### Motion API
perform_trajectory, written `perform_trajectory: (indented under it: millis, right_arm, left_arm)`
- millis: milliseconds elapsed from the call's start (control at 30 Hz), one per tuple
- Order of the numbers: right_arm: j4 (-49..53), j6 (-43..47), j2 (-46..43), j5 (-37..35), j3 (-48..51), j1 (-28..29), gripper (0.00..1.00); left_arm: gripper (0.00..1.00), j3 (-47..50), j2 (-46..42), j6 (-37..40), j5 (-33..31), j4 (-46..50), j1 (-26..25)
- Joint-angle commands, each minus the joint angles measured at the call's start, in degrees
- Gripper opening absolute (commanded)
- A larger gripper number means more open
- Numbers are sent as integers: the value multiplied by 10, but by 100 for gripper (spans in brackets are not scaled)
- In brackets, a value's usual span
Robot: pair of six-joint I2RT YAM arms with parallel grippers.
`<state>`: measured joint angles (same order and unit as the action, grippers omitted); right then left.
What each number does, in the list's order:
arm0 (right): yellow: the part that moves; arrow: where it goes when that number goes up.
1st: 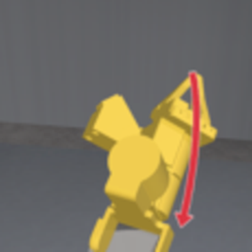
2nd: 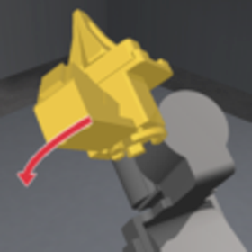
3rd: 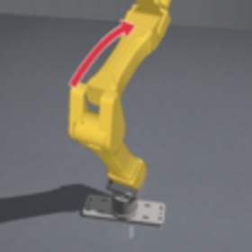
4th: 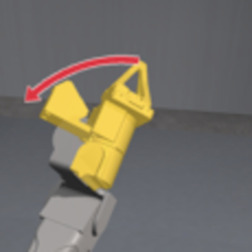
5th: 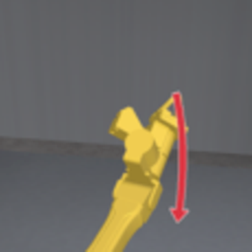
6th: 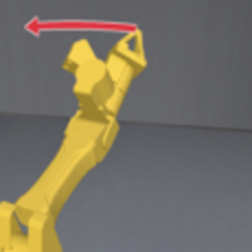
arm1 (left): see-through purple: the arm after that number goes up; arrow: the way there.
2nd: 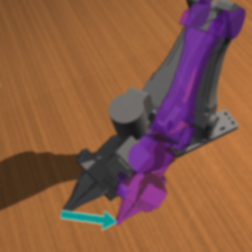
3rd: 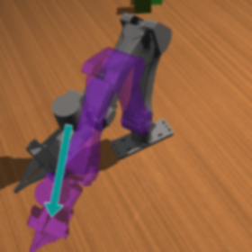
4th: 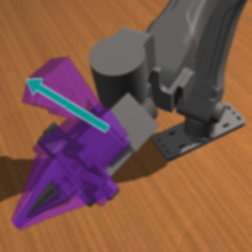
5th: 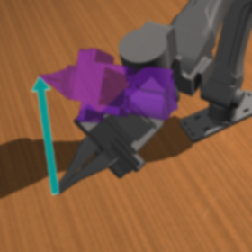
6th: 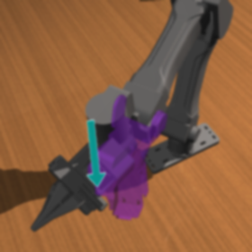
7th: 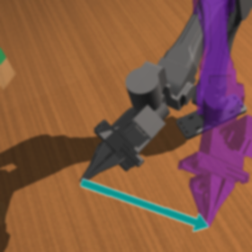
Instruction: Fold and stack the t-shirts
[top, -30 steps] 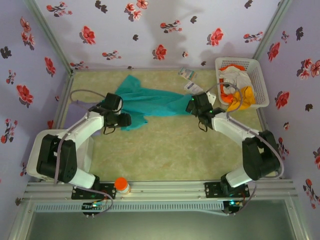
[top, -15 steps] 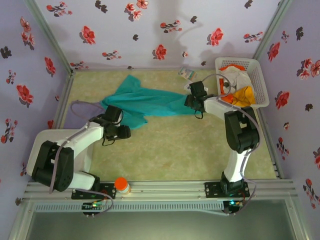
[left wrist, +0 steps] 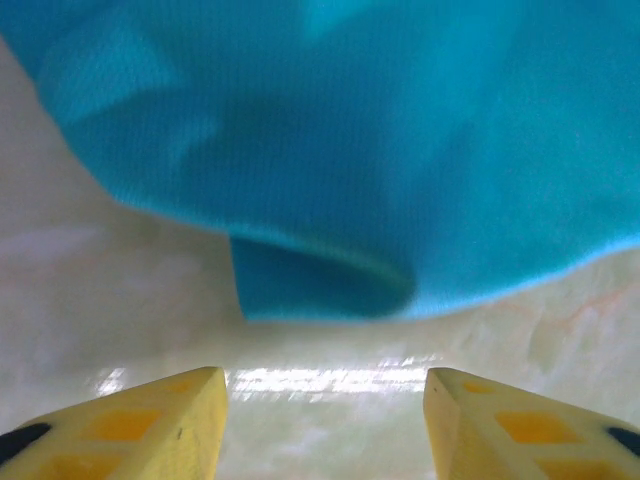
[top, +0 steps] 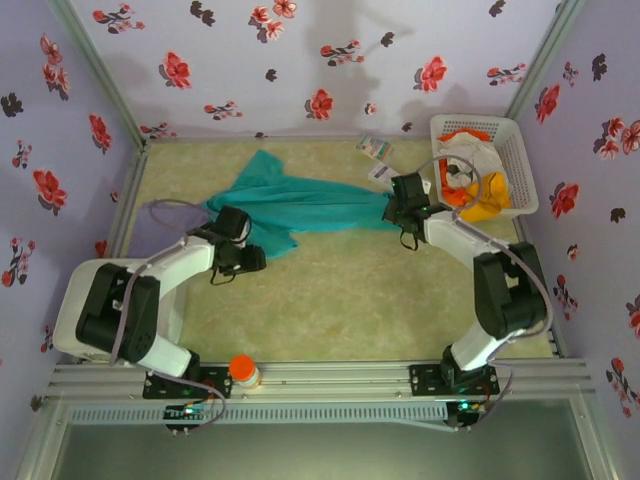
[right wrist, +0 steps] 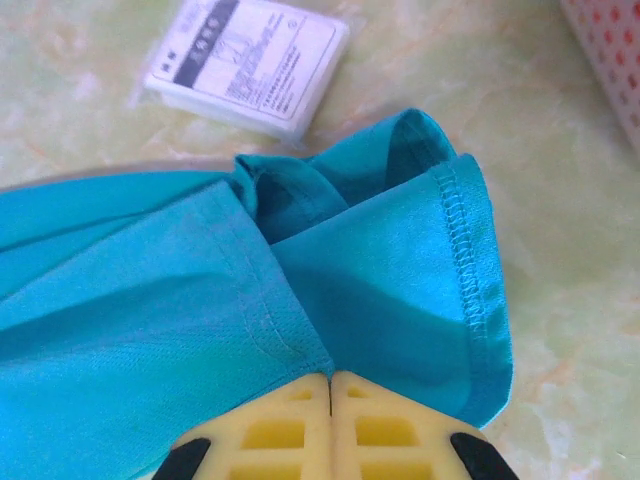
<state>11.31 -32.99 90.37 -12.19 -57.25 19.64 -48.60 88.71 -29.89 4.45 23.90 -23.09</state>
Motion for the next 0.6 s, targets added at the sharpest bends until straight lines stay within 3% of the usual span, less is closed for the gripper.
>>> perform_trajectory:
  millis: [0, 200, 367, 567]
  right_arm:
    - [2, -7, -29, -23, 30, 0, 0]
    - [0, -14, -54, -32, 62, -2, 0]
    - [10, -20, -42, -42, 58, -3, 0]
    - [24, -32, -54, -86, 59, -13, 0]
  left_arm:
    - [49, -36, 39, 4, 14, -20, 1]
    - [35, -69, 93, 11, 16, -25, -7]
    - [1, -84, 100, 19, 8, 2, -9]
    - [0, -91, 24, 40, -13, 93, -9]
